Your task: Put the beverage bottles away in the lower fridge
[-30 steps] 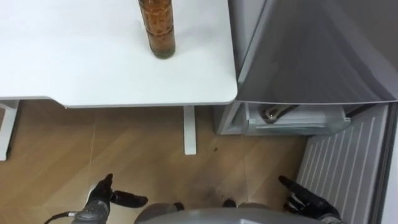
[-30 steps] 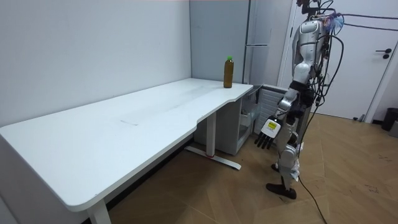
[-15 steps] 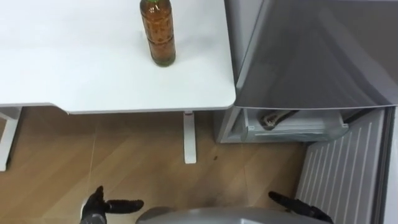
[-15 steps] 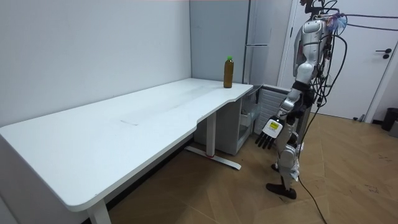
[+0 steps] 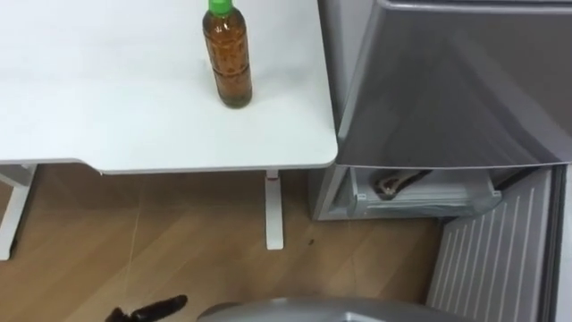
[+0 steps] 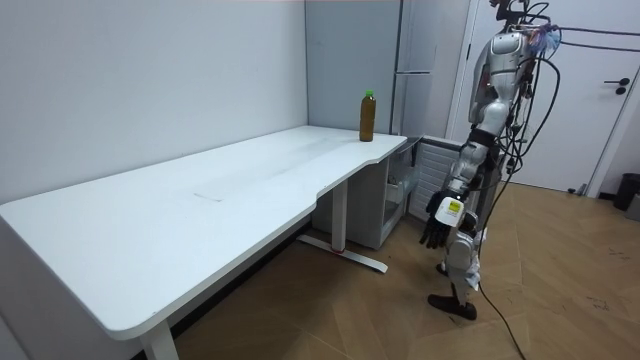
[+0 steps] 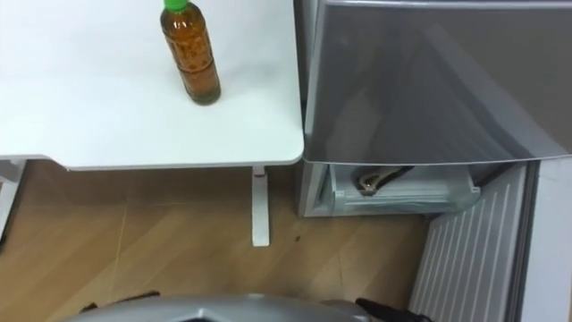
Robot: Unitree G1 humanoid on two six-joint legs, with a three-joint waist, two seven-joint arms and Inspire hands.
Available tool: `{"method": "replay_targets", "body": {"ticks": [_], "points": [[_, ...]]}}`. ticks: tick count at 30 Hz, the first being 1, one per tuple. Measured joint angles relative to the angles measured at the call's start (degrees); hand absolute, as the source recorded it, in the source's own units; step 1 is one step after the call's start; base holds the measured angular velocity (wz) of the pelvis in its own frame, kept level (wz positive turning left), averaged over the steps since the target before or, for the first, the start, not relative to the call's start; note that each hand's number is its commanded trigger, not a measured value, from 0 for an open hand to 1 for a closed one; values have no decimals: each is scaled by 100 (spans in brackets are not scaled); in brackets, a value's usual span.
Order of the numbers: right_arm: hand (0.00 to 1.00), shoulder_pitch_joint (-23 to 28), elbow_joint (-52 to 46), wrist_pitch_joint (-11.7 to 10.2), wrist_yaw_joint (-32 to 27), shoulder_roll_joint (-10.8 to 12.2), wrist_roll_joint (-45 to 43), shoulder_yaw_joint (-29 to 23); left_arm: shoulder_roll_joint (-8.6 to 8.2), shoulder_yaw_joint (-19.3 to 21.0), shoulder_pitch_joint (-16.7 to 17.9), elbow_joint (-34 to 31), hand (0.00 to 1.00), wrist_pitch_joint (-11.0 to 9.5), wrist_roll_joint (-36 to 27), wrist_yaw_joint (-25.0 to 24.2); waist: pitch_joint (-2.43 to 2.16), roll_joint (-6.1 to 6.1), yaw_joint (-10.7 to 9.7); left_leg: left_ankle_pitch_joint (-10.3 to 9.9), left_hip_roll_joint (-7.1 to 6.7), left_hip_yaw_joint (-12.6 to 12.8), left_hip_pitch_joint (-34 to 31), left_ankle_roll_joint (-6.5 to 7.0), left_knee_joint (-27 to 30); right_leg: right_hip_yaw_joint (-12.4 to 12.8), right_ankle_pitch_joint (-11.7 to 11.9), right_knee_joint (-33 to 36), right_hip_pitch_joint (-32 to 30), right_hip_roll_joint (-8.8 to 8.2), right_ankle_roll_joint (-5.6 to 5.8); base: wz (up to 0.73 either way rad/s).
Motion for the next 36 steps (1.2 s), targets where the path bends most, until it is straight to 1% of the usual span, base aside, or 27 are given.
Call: {"method": "replay_targets", "body": {"ticks": [1, 2, 3, 4, 5, 6, 7, 9, 10, 12, 13, 15, 16, 18, 21, 23, 25, 26, 28, 30, 32, 33, 36], "points": [[0, -9, -5, -5, -27, 0, -60, 1, -1, 58, -26, -118, 0, -14, -4, 98, -3, -5, 8, 0, 0, -2, 1, 0, -1, -1, 0, -2, 3, 0, 0, 0], [0, 5, -12, -29, -43, 0, -133, 2, -1, 128, -68, -373, 0, -88, -22, 307, -4, -10, 28, 0, -1, -5, 2, 0, -1, 0, 0, 0, 5, 0, 0, 0], [0, 9, -24, -62, -49, 2, -219, -2, -1, 136, -95, -593, 0, -224, -98, 510, -5, -6, 47, 0, -2, -1, 16, 0, -5, 8, 0, 1, 4, 0, 0, 0], [0, 4, -35, -77, -53, 4, -262, -6, -1, 136, -106, -693, 0, -292, -112, 610, -5, -5, 54, 1, -2, 5, 22, 0, -10, 6, 0, 2, 4, 0, 0, -4], [0, 1, -51, -142, -55, 19, -367, -40, 3, 145, -142, -839, 0, -389, -110, 803, -7, -3, 69, -1, -2, 12, 20, 1, -13, 7, -1, 1, 5, 2, 1, 0], [0, -1, -55, -177, -58, 25, -504, -60, -2, 162, -171, -1070, 0, -401, -104, 1000, -8, -1, 64, -6, -2, 12, 21, 2, -13, 16, 0, -9, 1, 6, 1, 0], [0, -1, -55, -189, -65, 25, -529, -63, -2, 164, -185, -1197, 0, -404, -98, 1086, -8, -4, 57, -6, -1, 12, 20, 1, -13, 17, 1, -12, -2, 7, 1, 0], [0, 5, -63, -241, -101, 35, -661, -74, -2, 149, -199, -1686, 0, -484, -49, 1394, -10, -6, 70, -8, 2, 11, 17, 1, -43, 28, 1, -12, 2, 12, 1, 0], [0, 3, -69, -248, -104, 37, -673, -74, -2, 124, -197, -1811, 0, -514, -41, 1461, -10, -6, 75, -8, 3, 11, 17, 1, -48, 28, 1, -12, 3, 13, 1, 0], [0, -12, -69, -272, -105, 38, -692, -73, -2, 11, -217, -2210, 0, -641, 31, 1705, -13, 2, 85, -8, 4, 7, 16, 1, -52, 14, 2, -8, 23, 15, 0, 0], [0, -11, -69, -280, -105, 38, -692, -72, -3, -11, -235, -2276, 0, -675, 31, 1767, -15, 6, 79, -8, 4, 0, 17, 1, -52, 7, 2, -8, 32, 14, 0, 4], [0, -13, -68, -306, -92, 41, -704, -69, -4, -115, -253, -2756, 0, -697, 26, 2017, -14, 10, 59, -8, 4, -10, 23, 1, -51, 11, 2, -9, 38, 13, -1, 2], [0, -14, -67, -311, -90, 41, -708, -68, -4, -148, -254, -2887, 0, -717, 26, 2069, -17, 5, 52, -8, 2, -15, 27, 1, -50, 12, 2, -8, 40, 11, -1, 0], [0, 9, -67, -336, -78, 42, -685, -57, 5, -254, -278, -3246, 0, -796, 105, 2240, -9, 18, 24, -8, 1, -20, 30, 1, -50, 23, 2, -9, 60, 10, 0, 0], [0, 17, -83, -376, -72, 72, -618, -55, -8, -298, -233, -3386, 0, -739, 128, 2415, 6, 15, -38, -11, 2, -37, 14, -1, -41, 16, 2, -18, 61, 13, 0, 4], [0, 15, -83, -383, -29, 82, -607, -54, -12, -413, -110, -3742, 0, -546, 164, 2547, 6, 5, -49, -31, 11, -39, -50, -12, 4, 18, 5, -19, 20, 24, -4, 0], [0, 0, -80, -443, -21, 87, -626, -47, -6, -444, -81, -3922, 0, -477, 173, 2583, 12, -3, -61, -30, 11, -72, -116, -12, 46, 7, 13, -22, -28, 26, -15, 9], [0, 4, -72, -486, -7, 95, -629, -43, -3, -506, -81, -4001, 0, -432, 189, 2645, 16, -8, -93, -30, 1, -140, -168, -11, 97, -29, 14, -26, -42, 18, -16, 27], [0, -12, -65, -550, 34, 106, -660, -45, 1, -563, -81, -4064, 0, -429, 240, 2673, 24, -22, -130, -29, -4, -199, -230, -11, 131, -30, 14, -24, -67, 12, -15, 20], [0, -56, -37, -614, 50, 113, -716, -33, 23, -590, -81, -4166, 0, -427, 234, 2676, 54, -54, -172, -30, -8, -235, -334, -11, 214, -47, 14, -22, -112, 5, -16, 12], [0, -87, -43, -619, 64, 124, -718, -10, 51, -671, -81, -4234, 0, -425, 234, 2676, 69, -71, -203, -33, -16, -266, -422, -8, 272, -64, 14, -21, -155, -1, -16, 15], [0, -85, -58, -623, 79, 121, -738, -1, 52, -737, -82, -4275, 0, -410, 235, 2676, 69, -72, -220, -37, -25, -325, -471, -5, 302, -64, 15, -18, -183, -4, -17, 11], [0, -64, -68, -615, 103, 119, -745, -2, 71, -787, -82, -4338, 0, -341, 243, 2675, 74, -72, -228, -39, -30, -352, -527, -4, 335, -58, 20, -15, -211, -6, -16, 6]]}}
